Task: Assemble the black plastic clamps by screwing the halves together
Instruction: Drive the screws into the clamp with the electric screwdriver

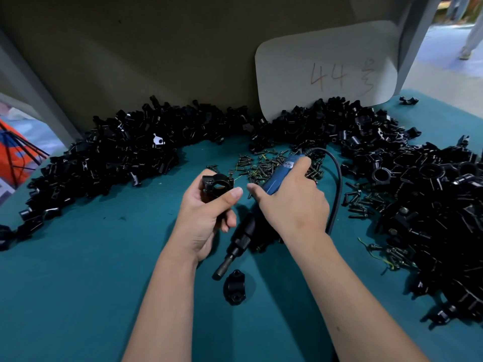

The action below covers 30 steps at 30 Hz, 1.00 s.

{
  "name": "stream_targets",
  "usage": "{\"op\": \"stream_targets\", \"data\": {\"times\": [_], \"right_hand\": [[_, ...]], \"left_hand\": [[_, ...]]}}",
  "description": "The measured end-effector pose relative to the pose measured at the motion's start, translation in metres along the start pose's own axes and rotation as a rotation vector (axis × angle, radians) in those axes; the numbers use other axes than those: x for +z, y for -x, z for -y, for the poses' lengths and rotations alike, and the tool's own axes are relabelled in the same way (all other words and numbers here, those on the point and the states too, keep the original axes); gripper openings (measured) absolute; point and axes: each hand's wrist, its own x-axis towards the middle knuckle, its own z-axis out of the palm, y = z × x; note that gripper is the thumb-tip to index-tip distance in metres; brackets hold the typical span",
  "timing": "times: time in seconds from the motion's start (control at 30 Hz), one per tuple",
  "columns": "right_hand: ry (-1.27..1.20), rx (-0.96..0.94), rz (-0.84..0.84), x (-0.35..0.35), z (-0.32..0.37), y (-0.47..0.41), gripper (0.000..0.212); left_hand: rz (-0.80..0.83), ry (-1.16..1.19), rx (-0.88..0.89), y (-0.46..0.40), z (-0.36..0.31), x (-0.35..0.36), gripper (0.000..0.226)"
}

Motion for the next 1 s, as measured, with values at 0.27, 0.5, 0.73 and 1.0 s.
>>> {"op": "stream_targets", "data": {"times": [0.27,0.5,0.73,1.0], "right_hand": [[-0.592,0.155,0.091,-0.006,-0.01,-0.015,0.057],[-1.334,0.301,0.058,-0.021,-0.008,-0.023,0.018],[-1.63,0.277,0.09,-0.03,-0.008,-0.024,0.014],[-1.754,0.249,0.14,-0.029,-0.006,-0.023,0.03]], "left_hand": [[0.023,0.22,-0.134,0.002,-0.002,0.0,0.03],[-0.015,0.357,-0.228,-0.002,-0.004,-0.007,0.046],[-0.134,0.303,-0.237,-0.004,0.002,-0.01,0.033],[-0.196,0.276,-0.231,-0.005,0.003,-0.009,0.026]]}}
